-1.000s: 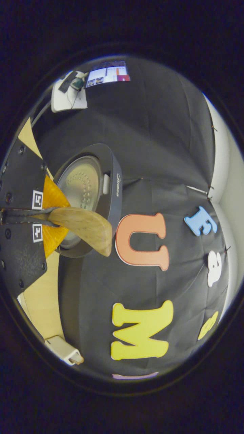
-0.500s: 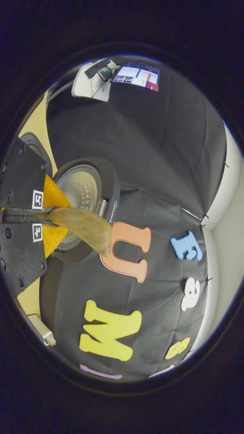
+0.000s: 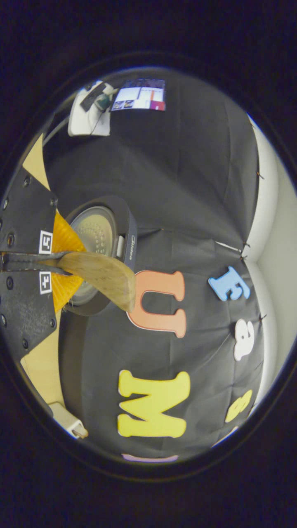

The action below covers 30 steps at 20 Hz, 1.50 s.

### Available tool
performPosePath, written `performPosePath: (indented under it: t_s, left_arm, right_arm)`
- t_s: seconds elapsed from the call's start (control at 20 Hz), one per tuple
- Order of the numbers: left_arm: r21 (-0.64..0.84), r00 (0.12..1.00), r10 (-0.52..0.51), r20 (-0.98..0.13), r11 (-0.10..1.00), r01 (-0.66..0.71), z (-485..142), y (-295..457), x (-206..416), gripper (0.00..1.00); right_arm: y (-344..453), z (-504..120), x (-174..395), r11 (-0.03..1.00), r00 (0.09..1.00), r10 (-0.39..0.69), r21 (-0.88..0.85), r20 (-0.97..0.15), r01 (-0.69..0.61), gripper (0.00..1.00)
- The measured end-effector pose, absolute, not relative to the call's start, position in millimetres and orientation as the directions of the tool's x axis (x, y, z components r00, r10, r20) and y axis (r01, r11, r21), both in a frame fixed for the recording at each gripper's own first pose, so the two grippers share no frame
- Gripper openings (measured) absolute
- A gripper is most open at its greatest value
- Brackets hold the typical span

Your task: Close the left gripper, press the button to open the rice cooker; take a wooden spoon from the chopstick holder with the right hand, scoop a spoonful of rice and pour it into the rice cooker, then put the wooden spoon back into the chopstick holder.

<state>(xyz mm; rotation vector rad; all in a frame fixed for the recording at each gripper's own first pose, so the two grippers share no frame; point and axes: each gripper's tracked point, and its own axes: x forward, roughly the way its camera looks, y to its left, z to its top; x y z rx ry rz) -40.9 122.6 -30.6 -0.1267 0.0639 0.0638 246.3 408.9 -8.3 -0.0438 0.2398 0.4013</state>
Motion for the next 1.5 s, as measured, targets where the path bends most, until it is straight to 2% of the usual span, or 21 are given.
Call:
performPosePath:
  t_s: [0.05,0.15,0.45,0.75,1.15,1.35,1.5]
  left_arm:
    - [-0.126,0.996,0.06,-0.066,0.99,-0.068,-30,122,-41,0.98]
    - [-0.121,0.996,0.063,-0.068,0.99,-0.071,-30,123,-41,0.98]
    - [-0.093,0.994,0.09,-0.064,0.991,-0.095,-26,119,-45,0.98]
    - [-0.073,0.996,0.07,-0.055,0.995,-0.074,-22,97,-43,0.98]
    - [-0.065,0.996,0.081,-0.048,0.994,-0.085,-20,89,-44,0.98]
    - [-0.071,0.996,0.061,-0.063,0.995,-0.065,-25,74,-40,0.98]
    - [-0.053,0.996,0.074,-0.043,0.996,-0.077,-21,73,-41,0.98]
  right_arm:
    - [403,-4,245,0.916,0.884,0.401,0.101,-0.241,-0.388,0.01]
    - [383,5,242,0.895,0.875,0.421,0.268,-0.238,-0.358,0.01]
    - [276,27,232,0.872,0.903,0.367,0.422,-0.224,-0.25,0.01]
    - [144,46,201,0.866,0.935,0.283,0.476,-0.214,-0.153,0.01]
    - [-42,58,153,0.914,0.981,0.034,0.404,-0.189,0.046,0.0]
    - [-102,36,137,0.9,0.972,-0.046,0.412,-0.23,0.14,0.01]
    - [-145,14,127,0.91,0.958,-0.118,0.357,-0.261,0.21,0.0]
